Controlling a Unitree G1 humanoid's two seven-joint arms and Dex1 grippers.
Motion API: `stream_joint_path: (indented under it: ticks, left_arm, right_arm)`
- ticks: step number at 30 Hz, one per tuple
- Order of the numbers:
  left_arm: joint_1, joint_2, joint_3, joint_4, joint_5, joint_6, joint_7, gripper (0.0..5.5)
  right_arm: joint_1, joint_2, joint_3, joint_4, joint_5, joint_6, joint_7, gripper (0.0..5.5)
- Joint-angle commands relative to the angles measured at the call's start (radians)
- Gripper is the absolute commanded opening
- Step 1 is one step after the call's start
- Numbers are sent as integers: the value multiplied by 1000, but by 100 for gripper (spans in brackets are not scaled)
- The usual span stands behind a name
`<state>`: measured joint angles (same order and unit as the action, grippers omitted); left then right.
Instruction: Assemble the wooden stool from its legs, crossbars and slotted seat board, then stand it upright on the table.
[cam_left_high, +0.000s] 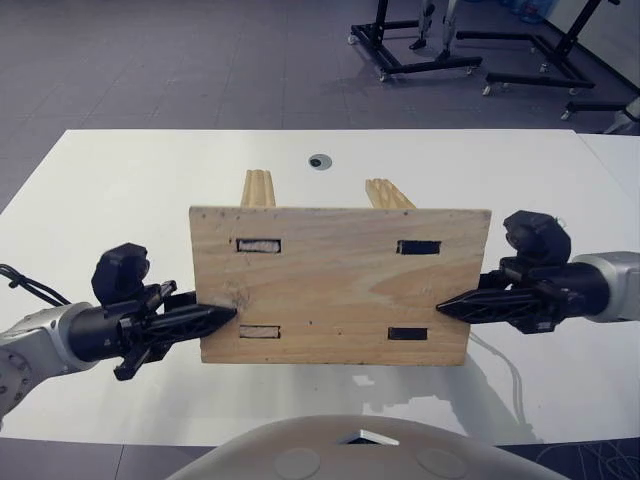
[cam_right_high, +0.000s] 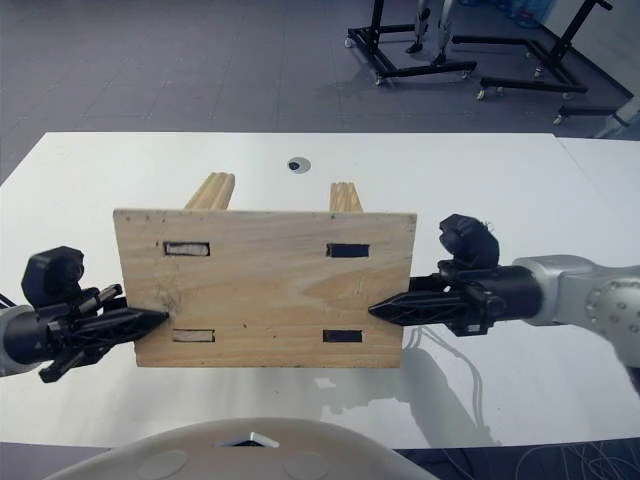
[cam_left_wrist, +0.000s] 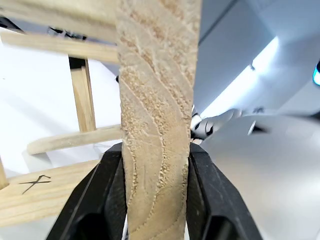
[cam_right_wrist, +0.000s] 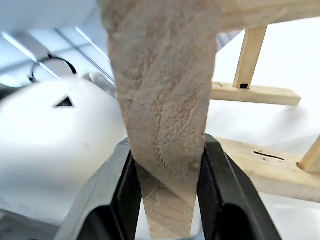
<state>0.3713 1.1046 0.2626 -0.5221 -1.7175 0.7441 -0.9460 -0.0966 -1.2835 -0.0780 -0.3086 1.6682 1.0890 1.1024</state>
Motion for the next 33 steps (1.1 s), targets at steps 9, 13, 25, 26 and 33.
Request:
stream_joint_path:
  ticks: [9, 13, 25, 26, 33]
  left_arm:
    - [-35, -169, 55, -92, -255, 3, 322, 135]
    - [-94, -218, 68, -4, -255, 60, 396, 224]
    - [-138, -258, 181, 174, -255, 185, 554, 419]
    - [-121, -269, 205, 174, -255, 179, 562, 440]
    - [226, -370, 447, 27, -184, 184, 549, 469]
  right_arm:
    - [-675, -46, 575, 408, 304, 511, -21, 138]
    - [-620, -26, 589, 404, 304, 447, -58, 135]
    - [-423, 170, 299, 436, 304, 283, -453, 307]
    - [-422, 182, 274, 450, 304, 289, -466, 330]
    - [-210, 68, 39, 423, 303, 309, -509, 334]
